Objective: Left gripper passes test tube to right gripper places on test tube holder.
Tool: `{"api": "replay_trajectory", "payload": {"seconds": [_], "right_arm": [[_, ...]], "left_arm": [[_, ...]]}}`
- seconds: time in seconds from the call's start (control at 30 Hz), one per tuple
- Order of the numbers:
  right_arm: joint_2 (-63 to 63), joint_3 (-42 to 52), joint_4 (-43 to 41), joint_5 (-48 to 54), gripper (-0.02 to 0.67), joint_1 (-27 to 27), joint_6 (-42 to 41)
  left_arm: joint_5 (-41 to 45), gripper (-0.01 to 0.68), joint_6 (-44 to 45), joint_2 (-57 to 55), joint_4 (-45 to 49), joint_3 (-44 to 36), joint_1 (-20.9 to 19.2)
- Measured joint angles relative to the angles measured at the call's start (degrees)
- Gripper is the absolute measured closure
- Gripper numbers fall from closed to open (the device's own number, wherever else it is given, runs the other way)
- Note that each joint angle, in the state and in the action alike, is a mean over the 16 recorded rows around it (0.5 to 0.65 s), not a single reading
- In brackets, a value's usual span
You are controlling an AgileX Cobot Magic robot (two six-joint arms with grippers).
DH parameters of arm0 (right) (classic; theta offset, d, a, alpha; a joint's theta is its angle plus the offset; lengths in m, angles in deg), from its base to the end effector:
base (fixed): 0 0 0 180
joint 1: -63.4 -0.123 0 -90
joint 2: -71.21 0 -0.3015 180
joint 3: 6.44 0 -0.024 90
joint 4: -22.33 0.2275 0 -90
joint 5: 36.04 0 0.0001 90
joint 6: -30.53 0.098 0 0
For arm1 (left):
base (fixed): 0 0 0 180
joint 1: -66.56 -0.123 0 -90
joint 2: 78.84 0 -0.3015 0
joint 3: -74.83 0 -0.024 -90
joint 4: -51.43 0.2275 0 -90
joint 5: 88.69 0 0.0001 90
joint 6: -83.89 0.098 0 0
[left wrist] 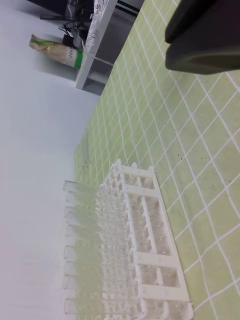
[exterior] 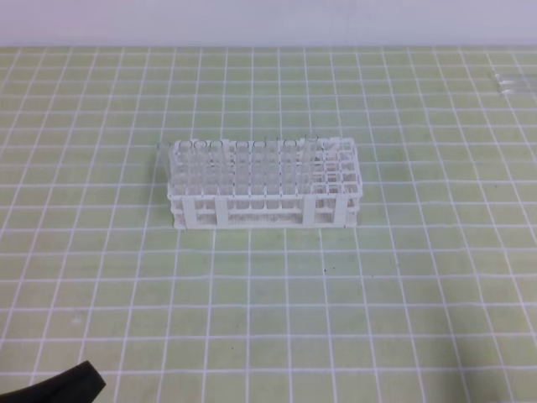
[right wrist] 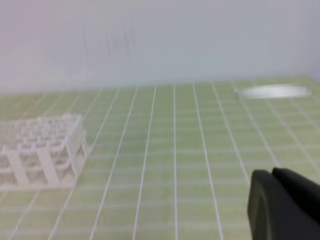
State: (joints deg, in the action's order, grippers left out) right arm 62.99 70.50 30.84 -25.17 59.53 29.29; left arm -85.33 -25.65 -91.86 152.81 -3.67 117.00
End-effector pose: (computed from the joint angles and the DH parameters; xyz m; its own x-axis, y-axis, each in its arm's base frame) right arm 0.0235 0.0043 0.1990 -0.1138 0.1165 -0.9867 -0.0817 0.9886 0.1261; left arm 0.0249 -0.0211 0.2074 -0.1132 -0.0849 -0.9899 0.7244 0.6749 -0.1407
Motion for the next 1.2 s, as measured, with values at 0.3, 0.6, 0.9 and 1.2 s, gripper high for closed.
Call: {"api": "replay_trajectory", "payload": {"seconds": [0.3, 0.6, 0.9, 1.2], "right_arm": [[1.8, 0.8, 0.1, 4.4, 0.651, 0.1, -1.1], [1.8, 0.8, 0.0, 5.3, 0.651, 0.1, -1.8], [1.8, 0.8, 0.0, 5.3, 0.651, 0.1, -1.8], [1.8, 0.8, 0.0, 5.3, 0.651, 0.1, -1.8]], "left_arm": [[0.1, 0.672, 0.0, 0.0, 0.2, -0.1, 0.0], [0.0, 0.672, 0.0, 0.0, 0.0, 0.0, 0.0], [0.1, 0.672, 0.0, 0.0, 0.3, -0.2, 0.0], [1.6, 0.672, -1.9, -0.1, 0.4, -0.2, 0.0]]}}
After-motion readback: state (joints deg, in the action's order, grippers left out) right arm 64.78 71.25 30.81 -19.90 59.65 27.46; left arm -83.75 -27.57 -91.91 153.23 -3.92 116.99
